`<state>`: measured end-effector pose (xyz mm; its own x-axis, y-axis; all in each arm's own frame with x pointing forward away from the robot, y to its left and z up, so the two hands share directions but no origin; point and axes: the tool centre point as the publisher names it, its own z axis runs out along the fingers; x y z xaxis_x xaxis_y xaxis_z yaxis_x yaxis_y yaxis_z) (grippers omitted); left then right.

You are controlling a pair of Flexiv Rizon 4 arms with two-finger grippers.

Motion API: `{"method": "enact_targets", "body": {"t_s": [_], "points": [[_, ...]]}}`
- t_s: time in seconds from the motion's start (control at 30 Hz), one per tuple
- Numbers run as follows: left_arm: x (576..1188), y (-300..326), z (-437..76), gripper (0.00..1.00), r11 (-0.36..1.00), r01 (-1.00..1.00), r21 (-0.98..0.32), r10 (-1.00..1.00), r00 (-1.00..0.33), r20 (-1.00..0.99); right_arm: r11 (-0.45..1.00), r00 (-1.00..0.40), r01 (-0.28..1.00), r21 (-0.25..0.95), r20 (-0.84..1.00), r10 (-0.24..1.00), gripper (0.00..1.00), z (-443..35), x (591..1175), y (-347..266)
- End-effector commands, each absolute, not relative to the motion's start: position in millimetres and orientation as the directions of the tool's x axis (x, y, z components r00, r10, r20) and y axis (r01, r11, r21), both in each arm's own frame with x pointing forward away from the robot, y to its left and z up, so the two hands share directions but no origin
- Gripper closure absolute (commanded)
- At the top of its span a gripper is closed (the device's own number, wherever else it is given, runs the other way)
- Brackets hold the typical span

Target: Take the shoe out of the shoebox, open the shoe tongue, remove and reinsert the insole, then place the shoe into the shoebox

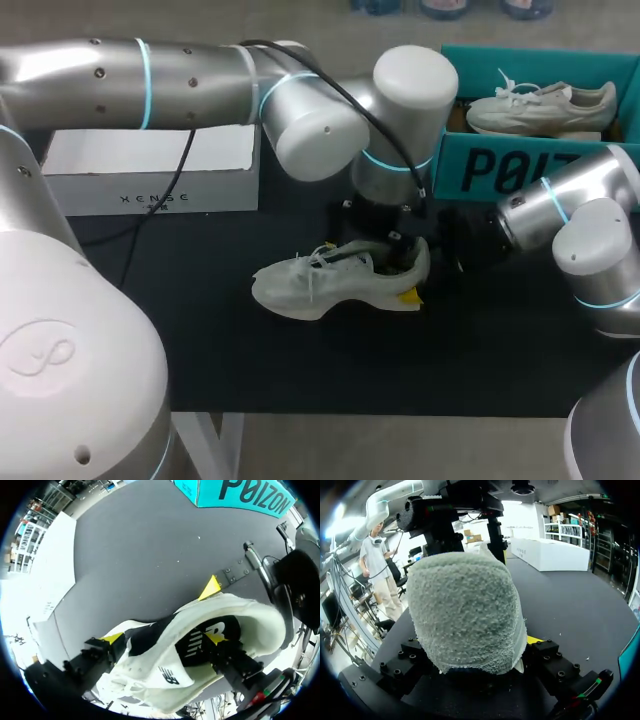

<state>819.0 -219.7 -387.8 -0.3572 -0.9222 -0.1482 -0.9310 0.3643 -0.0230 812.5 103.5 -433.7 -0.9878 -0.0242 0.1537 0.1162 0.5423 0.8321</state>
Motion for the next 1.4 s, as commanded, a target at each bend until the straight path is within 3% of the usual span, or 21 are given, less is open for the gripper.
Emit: {"method": "enact_targets", "body": {"t_s": [0.03, 0.4, 0.5, 0.57, 0.67, 0.73, 1.07, 1.33, 1.37, 1.4], "points": [[814.1, -205.1, -383.9, 0.00, 0.333, -0.942, -0.030, -0.933, -0.325, -0.153, 0.544, -0.988, 0.117, 0.831, 0.154, -0.023, 1.00, -441.9, 811.7, 107.2], [805.4, -180.1, -358.3, 0.00, 0.192, -0.978, -0.079, -0.971, -0.178, -0.161, 0.544, -0.988, 0.117, 0.831, 0.154, -0.023, 1.00, -441.9, 811.7, 107.2], [805.5, -180.4, -353.9, 0.20, 0.167, -0.981, -0.098, -0.977, -0.152, -0.150, 0.544, -0.988, 0.117, 0.831, 0.154, -0.023, 1.00, -441.9, 811.7, 107.2], [805.4, -180.1, -351.4, 0.45, 0.155, -0.982, -0.111, -0.981, -0.139, -0.137, 0.544, -0.988, 0.117, 0.831, 0.154, -0.023, 1.00, -441.9, 811.7, 107.2], [806.2, -179.1, -348.7, 0.66, 0.119, -0.986, -0.120, -0.990, -0.108, -0.091, 0.544, -0.988, 0.117, 0.831, 0.154, -0.023, 1.00, -441.9, 811.7, 107.2], [806.7, -178.5, -348.1, 1.00, 0.107, -0.987, -0.117, -0.993, -0.099, -0.071, 0.544, -0.988, 0.117, 0.831, 0.154, -0.023, 1.00, -441.9, 811.7, 107.2], [798.0, -177.1, -333.9, 1.00, 0.021, -0.992, -0.122, -0.993, -0.035, 0.115, 0.544, -0.988, 0.117, 0.831, 0.154, -0.023, 1.00, -441.9, 811.7, 107.2], [796.6, -178.6, -330.3, 1.00, 0.062, -0.989, -0.131, -0.992, -0.076, 0.101, 0.544, -0.988, 0.117, 0.831, 0.154, -0.023, 1.00, -441.9, 811.7, 107.2], [796.5, -179.0, -330.1, 0.86, 0.063, -0.990, -0.126, -0.992, -0.075, 0.097, 0.544, -0.988, 0.117, 0.831, 0.154, -0.023, 1.00, -441.9, 811.7, 107.2], [796.5, -179.2, -330.3, 0.66, 0.064, -0.990, -0.123, -0.993, -0.075, 0.093, 0.544, -0.988, 0.117, 0.831, 0.154, -0.023, 1.00, -441.9, 811.7, 107.2]]}}
